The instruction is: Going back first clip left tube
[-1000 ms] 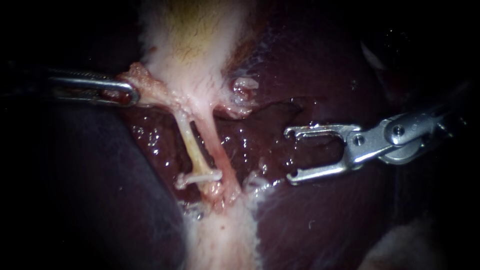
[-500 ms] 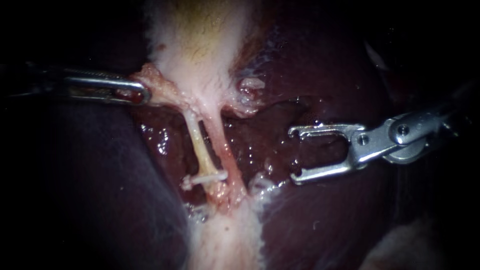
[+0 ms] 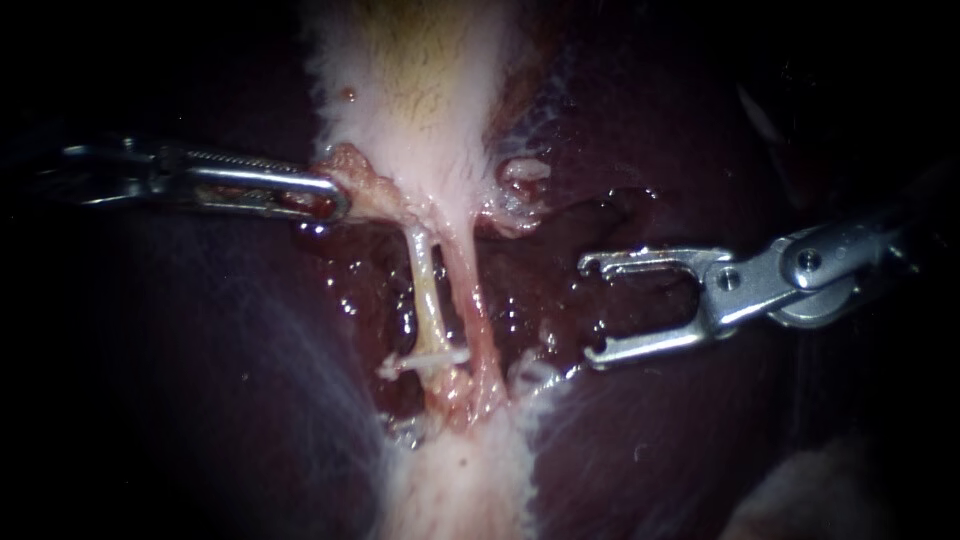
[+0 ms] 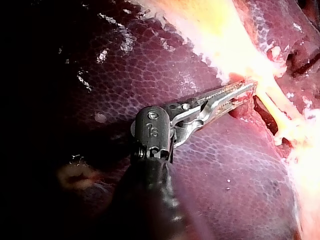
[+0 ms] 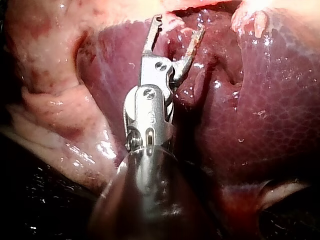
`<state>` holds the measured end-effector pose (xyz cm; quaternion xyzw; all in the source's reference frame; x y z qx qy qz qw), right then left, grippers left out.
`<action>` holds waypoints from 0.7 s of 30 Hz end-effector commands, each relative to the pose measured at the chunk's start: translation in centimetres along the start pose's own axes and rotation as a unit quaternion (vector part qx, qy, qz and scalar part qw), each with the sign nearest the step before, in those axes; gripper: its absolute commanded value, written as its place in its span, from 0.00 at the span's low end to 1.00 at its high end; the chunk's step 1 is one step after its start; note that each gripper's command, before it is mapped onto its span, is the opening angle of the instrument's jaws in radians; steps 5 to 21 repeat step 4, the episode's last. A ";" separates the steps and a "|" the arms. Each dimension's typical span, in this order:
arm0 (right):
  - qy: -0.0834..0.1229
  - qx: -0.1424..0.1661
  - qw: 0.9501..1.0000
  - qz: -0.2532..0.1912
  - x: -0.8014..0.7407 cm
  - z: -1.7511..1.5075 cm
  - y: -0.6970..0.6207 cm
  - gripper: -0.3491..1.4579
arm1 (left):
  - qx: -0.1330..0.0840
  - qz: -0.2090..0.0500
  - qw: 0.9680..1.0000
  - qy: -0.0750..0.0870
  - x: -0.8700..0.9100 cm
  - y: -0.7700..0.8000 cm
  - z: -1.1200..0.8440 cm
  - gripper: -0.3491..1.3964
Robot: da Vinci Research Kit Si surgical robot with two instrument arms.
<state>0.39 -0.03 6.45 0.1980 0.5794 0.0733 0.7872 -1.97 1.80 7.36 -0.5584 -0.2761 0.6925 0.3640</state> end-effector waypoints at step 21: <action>0.000 0.000 1.000 0.000 0.00 0.00 0.00 0.47 | 0.000 0.000 1.000 0.000 0.00 0.00 0.00 0.00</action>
